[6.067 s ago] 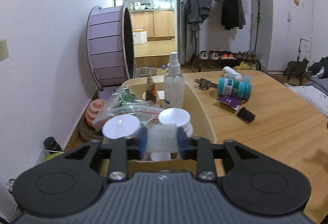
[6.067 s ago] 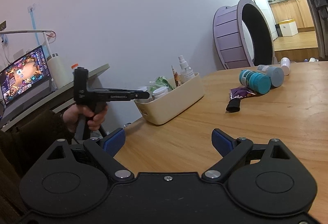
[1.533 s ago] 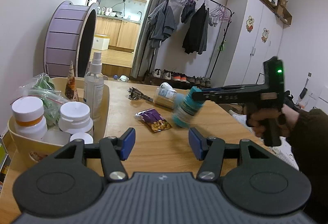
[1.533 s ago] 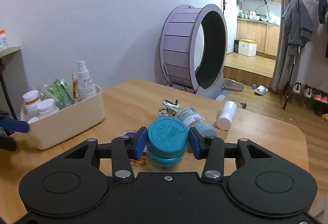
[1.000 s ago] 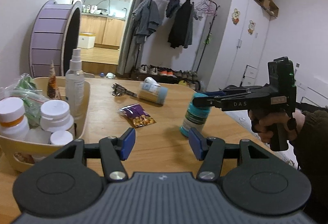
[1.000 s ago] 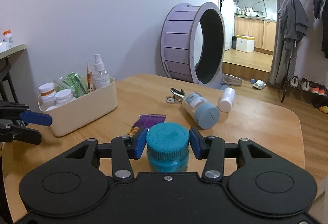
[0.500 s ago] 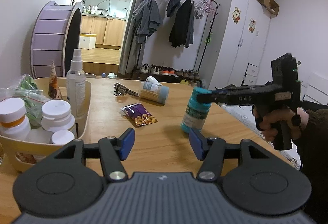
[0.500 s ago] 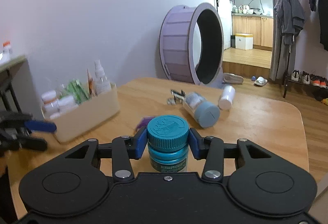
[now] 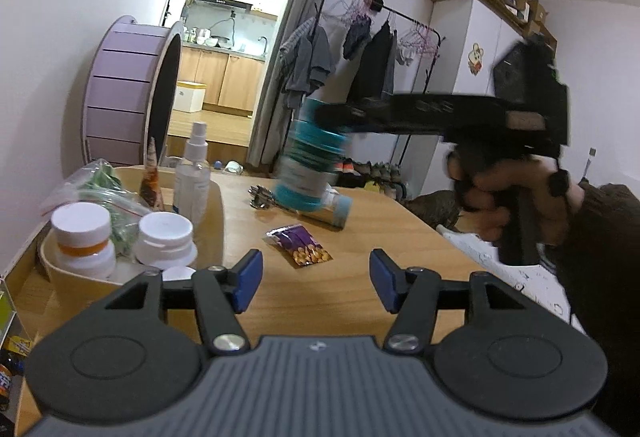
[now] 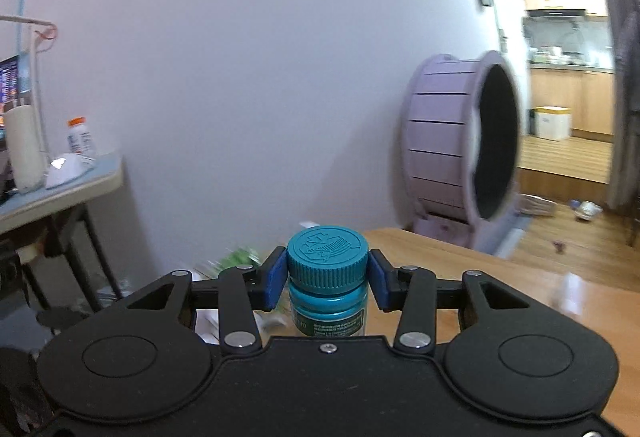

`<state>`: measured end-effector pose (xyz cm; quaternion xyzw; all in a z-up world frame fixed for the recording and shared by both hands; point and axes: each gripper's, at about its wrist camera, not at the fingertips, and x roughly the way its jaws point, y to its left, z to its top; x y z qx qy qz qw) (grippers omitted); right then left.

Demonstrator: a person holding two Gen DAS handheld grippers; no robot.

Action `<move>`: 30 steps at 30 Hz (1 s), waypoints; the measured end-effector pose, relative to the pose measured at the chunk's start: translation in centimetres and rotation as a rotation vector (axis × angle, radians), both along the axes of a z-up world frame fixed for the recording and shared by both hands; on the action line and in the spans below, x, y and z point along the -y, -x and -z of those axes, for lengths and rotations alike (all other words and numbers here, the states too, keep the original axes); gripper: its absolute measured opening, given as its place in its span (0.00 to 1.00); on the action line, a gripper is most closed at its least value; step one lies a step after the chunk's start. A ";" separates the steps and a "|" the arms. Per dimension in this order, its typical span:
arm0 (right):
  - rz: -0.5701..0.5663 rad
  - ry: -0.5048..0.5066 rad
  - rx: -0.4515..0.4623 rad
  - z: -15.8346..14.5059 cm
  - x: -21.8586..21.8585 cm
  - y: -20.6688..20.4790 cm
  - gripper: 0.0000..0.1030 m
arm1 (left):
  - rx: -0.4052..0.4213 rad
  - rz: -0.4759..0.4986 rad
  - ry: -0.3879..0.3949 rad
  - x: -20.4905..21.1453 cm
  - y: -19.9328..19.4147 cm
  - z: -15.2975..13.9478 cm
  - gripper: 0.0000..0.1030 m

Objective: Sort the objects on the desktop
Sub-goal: 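Lift the teal-capped bottle into the cream basket and open the right gripper, then close the right gripper on the purple snack packet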

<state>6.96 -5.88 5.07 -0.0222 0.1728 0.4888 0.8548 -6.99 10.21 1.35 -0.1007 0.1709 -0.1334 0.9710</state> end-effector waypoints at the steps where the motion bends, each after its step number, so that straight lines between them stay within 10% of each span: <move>1: -0.022 0.000 0.000 -0.1 -1.1 -0.1 0.41 | 0.002 -0.004 0.003 -0.2 0.1 -0.1 0.56; 12: -0.062 0.073 -0.006 2.6 -7.2 -1.9 0.43 | 0.008 -0.010 0.028 -0.7 0.3 -0.5 0.57; 30: 0.183 0.127 -0.089 5.7 5.4 -2.3 0.54 | -0.017 0.016 0.007 0.5 -0.8 -0.1 0.57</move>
